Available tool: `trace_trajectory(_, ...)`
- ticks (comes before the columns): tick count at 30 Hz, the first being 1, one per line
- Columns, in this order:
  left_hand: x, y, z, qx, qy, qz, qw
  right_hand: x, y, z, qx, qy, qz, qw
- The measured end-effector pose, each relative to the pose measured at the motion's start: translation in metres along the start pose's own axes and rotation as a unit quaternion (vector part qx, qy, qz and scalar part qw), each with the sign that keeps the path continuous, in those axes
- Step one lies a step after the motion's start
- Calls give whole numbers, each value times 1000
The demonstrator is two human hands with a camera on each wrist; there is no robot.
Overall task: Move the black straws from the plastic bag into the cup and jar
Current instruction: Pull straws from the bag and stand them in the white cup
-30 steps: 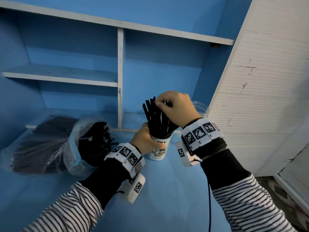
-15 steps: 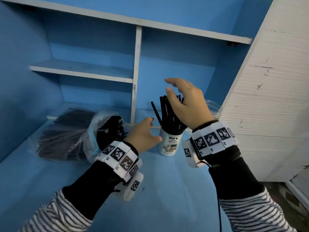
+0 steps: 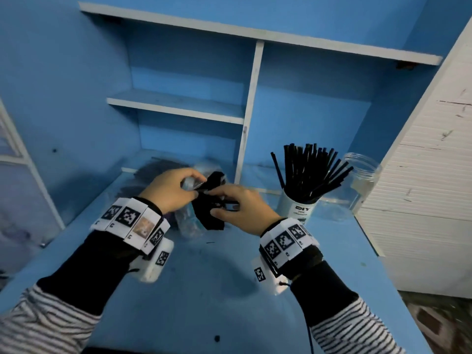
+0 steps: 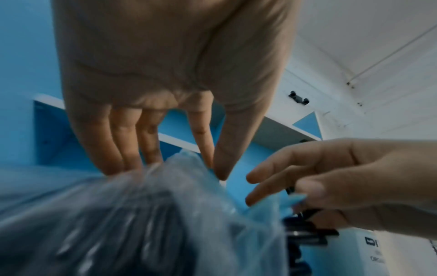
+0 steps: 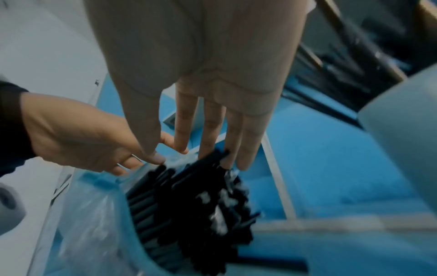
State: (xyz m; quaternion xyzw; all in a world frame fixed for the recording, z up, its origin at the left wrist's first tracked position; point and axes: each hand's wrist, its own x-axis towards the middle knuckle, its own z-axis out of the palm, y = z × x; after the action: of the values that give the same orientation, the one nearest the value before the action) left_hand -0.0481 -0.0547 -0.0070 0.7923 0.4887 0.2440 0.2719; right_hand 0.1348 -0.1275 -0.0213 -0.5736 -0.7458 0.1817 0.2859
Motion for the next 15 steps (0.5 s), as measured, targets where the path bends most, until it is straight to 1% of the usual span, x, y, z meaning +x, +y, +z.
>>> trace_trajectory(1,-1,-4,1,-4,5,3,1000,3,-2,5,11,-8,4,1000)
trace_trajectory(3,-1,-9,1,-20,37,3,999,10,-7,15,14,-11,9,1000)
trace_trajectory(8,-1,-14,-7,-83,92,12,992,26,-10,30,-15,19,-7,1000)
trace_trajectory(12,-2,-13,-9,-85,105,9,991,29,-10,23,-14,38,-9,999)
trace_trajectory(15,-3,-12,-10,-94,115,5,989,28,-7,9,35,51,20,998)
